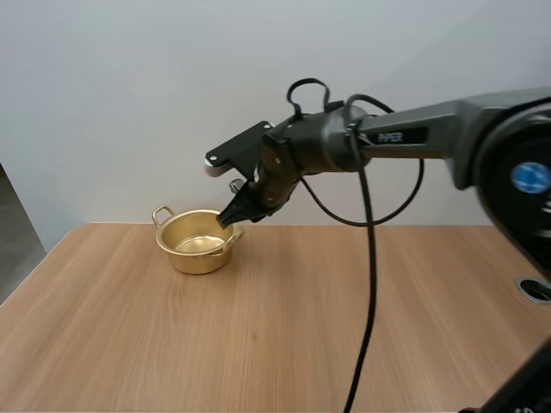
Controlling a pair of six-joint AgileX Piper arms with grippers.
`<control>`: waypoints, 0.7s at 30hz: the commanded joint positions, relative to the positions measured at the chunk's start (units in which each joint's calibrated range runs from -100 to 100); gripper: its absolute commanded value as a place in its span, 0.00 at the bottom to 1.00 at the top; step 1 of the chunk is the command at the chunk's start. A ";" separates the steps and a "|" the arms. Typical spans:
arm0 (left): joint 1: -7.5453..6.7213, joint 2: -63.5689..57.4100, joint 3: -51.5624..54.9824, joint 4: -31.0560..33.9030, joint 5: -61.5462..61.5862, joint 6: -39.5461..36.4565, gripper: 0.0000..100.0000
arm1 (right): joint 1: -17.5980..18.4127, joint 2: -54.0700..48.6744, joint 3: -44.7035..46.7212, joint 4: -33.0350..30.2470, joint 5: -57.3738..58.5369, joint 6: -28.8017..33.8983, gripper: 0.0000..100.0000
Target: Open the pot, put the car inside, and close it
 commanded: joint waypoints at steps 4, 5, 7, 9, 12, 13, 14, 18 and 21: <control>0.41 -0.06 -1.47 -0.06 0.02 -0.67 0.00 | 0.76 14.88 -14.19 -0.12 -0.21 -0.03 0.00; 0.65 -0.06 -1.47 0.06 0.02 -0.67 0.00 | 0.76 17.00 -16.01 -0.12 -0.21 -0.03 0.00; 1.21 -0.06 -1.47 -0.61 0.02 -0.67 0.00 | 0.76 20.90 -20.84 0.09 -0.21 -0.12 0.00; 1.69 -0.06 -1.47 -1.80 0.02 -0.67 0.00 | 0.76 24.21 -24.26 1.43 -0.21 -0.12 0.00; 1.79 -0.06 -1.47 -3.76 0.02 -0.67 0.00 | 0.82 29.16 -28.87 4.02 -0.21 -1.08 0.00; 1.79 -0.06 -1.47 -3.90 0.02 -0.67 0.00 | 0.94 30.80 -30.15 5.42 -0.21 -2.28 0.00; 1.79 -0.06 -1.47 -3.90 0.02 -0.67 0.00 | 1.03 32.33 -31.34 6.66 -0.21 -3.18 0.00; 1.79 -0.06 -1.47 -3.64 0.02 -0.67 0.00 | 1.20 37.78 -35.19 10.22 0.89 -3.83 0.00; 1.79 0.23 -1.47 -3.67 0.02 -0.23 0.00 | 1.28 40.57 -37.18 11.10 3.14 -4.10 0.00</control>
